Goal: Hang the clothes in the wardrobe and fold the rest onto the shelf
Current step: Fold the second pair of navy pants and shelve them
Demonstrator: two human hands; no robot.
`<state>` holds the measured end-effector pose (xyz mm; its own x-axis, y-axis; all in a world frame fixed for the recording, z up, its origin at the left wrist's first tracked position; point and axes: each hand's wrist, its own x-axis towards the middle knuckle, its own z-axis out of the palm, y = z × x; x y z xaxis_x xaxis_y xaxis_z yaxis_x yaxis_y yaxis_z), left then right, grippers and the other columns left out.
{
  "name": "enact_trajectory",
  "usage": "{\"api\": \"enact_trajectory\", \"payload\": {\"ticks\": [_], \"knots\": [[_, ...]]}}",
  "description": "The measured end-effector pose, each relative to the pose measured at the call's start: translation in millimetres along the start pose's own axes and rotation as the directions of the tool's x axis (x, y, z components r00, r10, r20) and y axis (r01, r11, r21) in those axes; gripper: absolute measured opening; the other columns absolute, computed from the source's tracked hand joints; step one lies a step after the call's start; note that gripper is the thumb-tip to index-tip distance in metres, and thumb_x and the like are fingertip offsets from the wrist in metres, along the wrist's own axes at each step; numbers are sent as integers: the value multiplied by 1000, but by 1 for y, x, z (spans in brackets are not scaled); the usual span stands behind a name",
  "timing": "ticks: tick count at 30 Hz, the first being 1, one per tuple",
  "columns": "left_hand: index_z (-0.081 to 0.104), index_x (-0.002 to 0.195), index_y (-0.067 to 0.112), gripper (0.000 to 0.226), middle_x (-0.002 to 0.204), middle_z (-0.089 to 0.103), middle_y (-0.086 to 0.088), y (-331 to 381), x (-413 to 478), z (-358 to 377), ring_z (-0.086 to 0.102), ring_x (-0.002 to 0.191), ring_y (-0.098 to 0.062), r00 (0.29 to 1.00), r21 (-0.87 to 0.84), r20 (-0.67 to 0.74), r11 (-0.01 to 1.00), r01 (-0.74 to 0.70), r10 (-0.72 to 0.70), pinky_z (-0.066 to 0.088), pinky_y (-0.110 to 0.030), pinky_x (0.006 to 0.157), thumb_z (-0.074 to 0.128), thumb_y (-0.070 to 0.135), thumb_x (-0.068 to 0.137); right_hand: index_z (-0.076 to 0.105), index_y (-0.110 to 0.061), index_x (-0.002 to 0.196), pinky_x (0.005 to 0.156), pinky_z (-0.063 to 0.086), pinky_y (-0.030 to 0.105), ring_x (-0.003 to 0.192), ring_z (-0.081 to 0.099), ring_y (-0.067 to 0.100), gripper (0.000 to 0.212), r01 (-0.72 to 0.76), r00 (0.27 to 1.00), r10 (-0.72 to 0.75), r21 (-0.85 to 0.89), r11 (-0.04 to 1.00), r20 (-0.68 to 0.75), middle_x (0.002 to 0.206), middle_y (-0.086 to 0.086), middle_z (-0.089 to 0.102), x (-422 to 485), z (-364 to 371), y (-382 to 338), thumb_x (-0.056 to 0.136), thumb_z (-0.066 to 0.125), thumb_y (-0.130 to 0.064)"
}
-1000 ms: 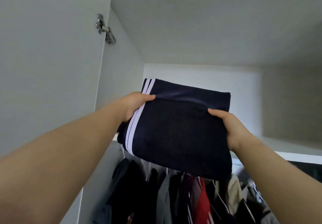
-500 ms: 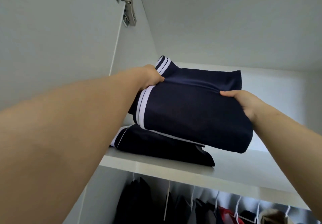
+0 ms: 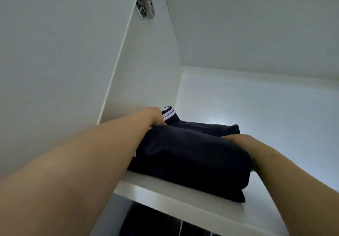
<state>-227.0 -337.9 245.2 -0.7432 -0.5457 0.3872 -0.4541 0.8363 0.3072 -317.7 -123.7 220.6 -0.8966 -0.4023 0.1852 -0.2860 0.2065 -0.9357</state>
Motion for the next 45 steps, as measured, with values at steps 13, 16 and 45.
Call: {"api": "enact_trajectory", "payload": {"ticks": [13,16,45], "knots": [[48,126,26,48,120,46,-2,-12,-20,-21,51,99,-20,971,-375,17,902,-214,237,42,-27,83,65,10,84,45,-25,121,42,49,19,80,62,17,50,355,923,-376,199,914,79,103,4,61,-18,7,-7,83,51,8],[58,112,19,29,110,52,-6,-7,-17,-23,51,91,-18,952,-327,-155,896,-302,264,40,-24,79,64,9,85,48,-24,116,51,51,24,85,62,19,45,411,900,-434,282,867,24,104,4,61,-13,7,-9,84,52,7],[61,117,19,34,119,57,-10,-7,-62,1,50,109,-28,956,489,-195,867,-101,221,33,-29,76,41,7,91,60,-9,83,37,42,16,52,55,17,6,99,976,-48,-241,965,211,69,7,59,-34,16,-3,83,61,-14]]}}
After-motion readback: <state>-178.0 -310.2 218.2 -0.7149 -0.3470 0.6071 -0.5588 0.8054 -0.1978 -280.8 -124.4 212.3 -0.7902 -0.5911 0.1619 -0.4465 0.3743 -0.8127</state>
